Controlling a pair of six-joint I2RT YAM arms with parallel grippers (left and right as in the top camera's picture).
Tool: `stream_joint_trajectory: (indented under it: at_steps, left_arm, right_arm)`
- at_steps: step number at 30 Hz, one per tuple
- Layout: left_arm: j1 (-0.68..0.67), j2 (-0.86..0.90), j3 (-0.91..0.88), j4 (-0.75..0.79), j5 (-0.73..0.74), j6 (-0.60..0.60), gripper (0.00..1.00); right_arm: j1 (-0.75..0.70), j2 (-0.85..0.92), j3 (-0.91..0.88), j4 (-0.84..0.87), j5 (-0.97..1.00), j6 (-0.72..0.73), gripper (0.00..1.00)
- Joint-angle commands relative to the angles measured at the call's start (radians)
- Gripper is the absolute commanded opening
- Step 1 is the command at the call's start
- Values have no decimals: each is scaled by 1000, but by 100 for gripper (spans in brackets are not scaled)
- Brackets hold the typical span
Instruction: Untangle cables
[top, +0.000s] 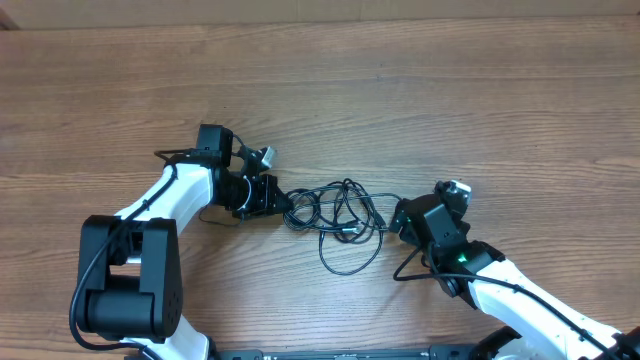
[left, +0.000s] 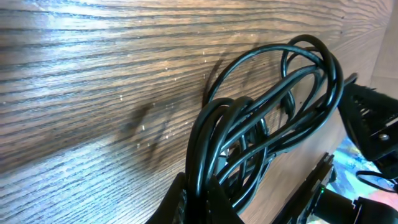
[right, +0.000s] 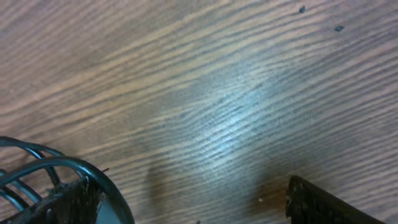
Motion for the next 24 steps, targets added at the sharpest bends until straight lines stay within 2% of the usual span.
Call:
stream_joint_trajectory:
  at_steps: [1, 4, 6, 11, 15, 20, 24]
  left_arm:
    - [15, -14, 11, 8, -58, -10, 4]
    - [15, -14, 11, 16, -17, 3, 4]
    - [15, -14, 11, 23, 11, 13, 4]
    - [15, -14, 11, 58, 108, 21, 4]
    - [15, -14, 11, 60, 192, 97, 4]
    - [15, -14, 11, 64, 199, 95, 4]
    - [14, -14, 11, 66, 218, 95, 4]
  right_arm:
    - [-16, 1, 5, 13, 62, 30, 95]
    - [-16, 1, 5, 51, 36, 29, 100]
    - [-16, 1, 5, 86, 1, 16, 100]
    - [-16, 1, 5, 211, -153, -100, 100]
    - [-16, 1, 5, 339, -337, -214, 100]
    - [-16, 1, 5, 483, -565, -328, 100]
    - [-16, 1, 5, 525, -625, -331, 100]
